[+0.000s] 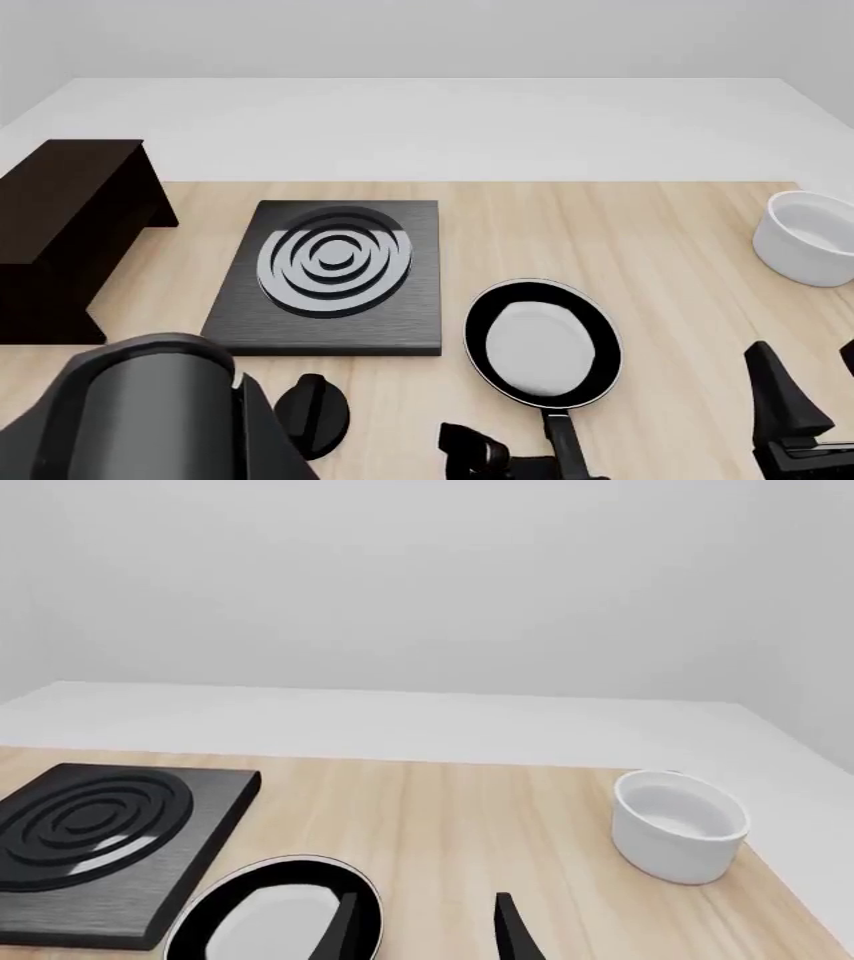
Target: Put the frying pan on top of the cabinet.
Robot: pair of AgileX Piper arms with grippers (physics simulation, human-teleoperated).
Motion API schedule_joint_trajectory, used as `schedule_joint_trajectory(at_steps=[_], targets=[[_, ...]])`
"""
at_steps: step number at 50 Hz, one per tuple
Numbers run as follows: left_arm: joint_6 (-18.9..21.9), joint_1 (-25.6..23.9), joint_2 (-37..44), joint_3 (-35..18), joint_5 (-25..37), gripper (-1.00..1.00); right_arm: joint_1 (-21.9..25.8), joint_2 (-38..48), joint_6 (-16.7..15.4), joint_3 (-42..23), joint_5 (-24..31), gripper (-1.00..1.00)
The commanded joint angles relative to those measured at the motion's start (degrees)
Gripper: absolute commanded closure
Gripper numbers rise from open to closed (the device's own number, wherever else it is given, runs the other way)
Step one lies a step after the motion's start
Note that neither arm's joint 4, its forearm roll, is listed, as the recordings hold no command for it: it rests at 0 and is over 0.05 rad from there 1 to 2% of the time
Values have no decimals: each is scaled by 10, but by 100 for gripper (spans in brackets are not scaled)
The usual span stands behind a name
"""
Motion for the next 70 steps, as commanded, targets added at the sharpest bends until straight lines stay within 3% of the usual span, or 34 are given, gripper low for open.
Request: schedule_joint_trajectory(at_steps=[1, 45, 46, 70], targets=[[-342, -1, 81, -34, 48, -100, 0, 0, -1, 3, -3, -100], [-346, 16, 105, -69, 66, -100, -1, 2, 6, -2, 0, -100], [-346, 17, 104, -67, 62, 100, 0, 1, 5, -1, 0, -100], [-329, 38, 79, -42, 57, 100, 2, 0, 0, -4, 3, -100]])
